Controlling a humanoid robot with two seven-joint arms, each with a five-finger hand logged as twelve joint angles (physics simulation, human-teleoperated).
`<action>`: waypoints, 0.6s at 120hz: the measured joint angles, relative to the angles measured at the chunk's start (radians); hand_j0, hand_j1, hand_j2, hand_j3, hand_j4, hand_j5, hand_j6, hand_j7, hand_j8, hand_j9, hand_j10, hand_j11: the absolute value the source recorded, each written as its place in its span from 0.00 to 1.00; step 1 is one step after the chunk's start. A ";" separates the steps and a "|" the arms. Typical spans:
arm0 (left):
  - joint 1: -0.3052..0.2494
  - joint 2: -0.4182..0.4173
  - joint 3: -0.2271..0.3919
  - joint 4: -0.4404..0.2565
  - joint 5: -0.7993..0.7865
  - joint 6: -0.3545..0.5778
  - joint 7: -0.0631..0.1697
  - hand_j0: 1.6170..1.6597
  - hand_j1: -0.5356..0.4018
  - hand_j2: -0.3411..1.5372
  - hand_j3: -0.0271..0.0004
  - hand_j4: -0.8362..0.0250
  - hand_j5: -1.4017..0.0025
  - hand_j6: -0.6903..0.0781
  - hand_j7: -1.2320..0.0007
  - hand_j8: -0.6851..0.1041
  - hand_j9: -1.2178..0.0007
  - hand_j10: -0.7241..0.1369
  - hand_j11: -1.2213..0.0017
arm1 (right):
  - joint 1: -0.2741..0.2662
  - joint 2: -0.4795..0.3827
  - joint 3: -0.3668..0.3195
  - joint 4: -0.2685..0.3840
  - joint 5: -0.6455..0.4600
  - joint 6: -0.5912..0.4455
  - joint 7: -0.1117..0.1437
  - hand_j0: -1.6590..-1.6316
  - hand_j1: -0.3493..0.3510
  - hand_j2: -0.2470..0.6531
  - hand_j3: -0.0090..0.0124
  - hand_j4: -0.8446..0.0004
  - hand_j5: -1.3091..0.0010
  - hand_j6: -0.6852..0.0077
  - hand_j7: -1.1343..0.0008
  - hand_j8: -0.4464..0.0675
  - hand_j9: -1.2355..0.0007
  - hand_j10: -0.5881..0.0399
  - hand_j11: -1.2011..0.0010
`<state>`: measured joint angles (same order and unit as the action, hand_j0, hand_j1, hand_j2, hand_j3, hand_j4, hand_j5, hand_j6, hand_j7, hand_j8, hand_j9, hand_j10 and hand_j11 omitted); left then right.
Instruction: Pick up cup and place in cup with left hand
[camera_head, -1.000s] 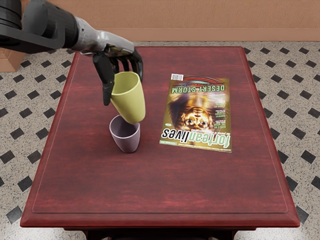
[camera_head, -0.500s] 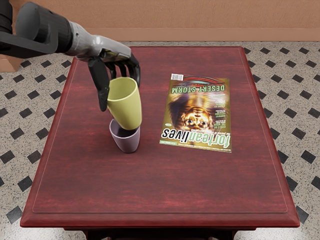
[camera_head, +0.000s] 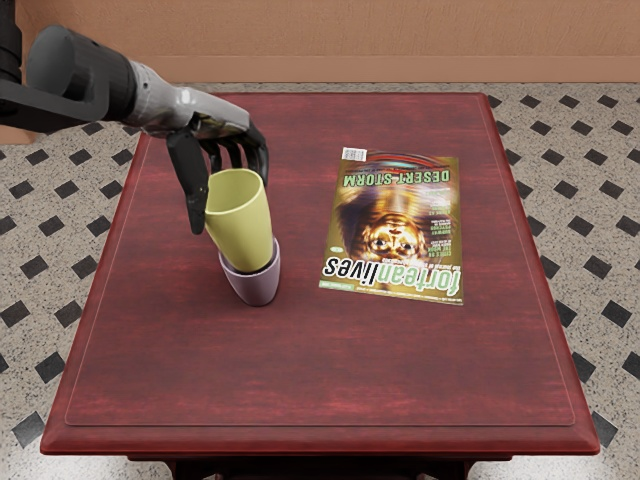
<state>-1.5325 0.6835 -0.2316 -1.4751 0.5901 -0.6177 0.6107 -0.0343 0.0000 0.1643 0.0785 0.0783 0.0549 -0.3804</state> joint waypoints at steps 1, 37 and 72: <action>0.000 0.000 0.000 0.000 0.000 0.000 0.000 0.88 0.47 0.43 0.99 0.43 0.33 0.50 0.23 0.41 0.24 0.10 0.24 | 0.000 0.000 0.000 0.000 0.000 0.000 0.000 0.04 0.00 0.27 0.42 1.00 1.00 0.99 1.00 0.87 1.00 0.94 1.00; 0.003 0.001 0.002 0.019 0.001 0.000 0.000 0.87 0.48 0.43 0.99 0.42 0.32 0.49 0.23 0.40 0.23 0.09 0.22 | 0.002 0.000 0.001 0.000 0.000 -0.001 0.000 0.04 0.00 0.27 0.42 1.00 1.00 0.99 1.00 0.87 1.00 0.94 1.00; 0.002 -0.001 0.016 0.033 0.002 0.000 0.000 0.87 0.49 0.45 0.99 0.42 0.30 0.48 0.20 0.41 0.21 0.08 0.21 | 0.002 0.000 0.001 0.000 0.000 -0.001 0.000 0.04 0.00 0.27 0.42 1.00 1.00 0.99 1.00 0.87 1.00 0.94 1.00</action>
<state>-1.5310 0.6821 -0.2151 -1.4420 0.5922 -0.6178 0.6106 -0.0322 0.0000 0.1654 0.0783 0.0783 0.0538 -0.3804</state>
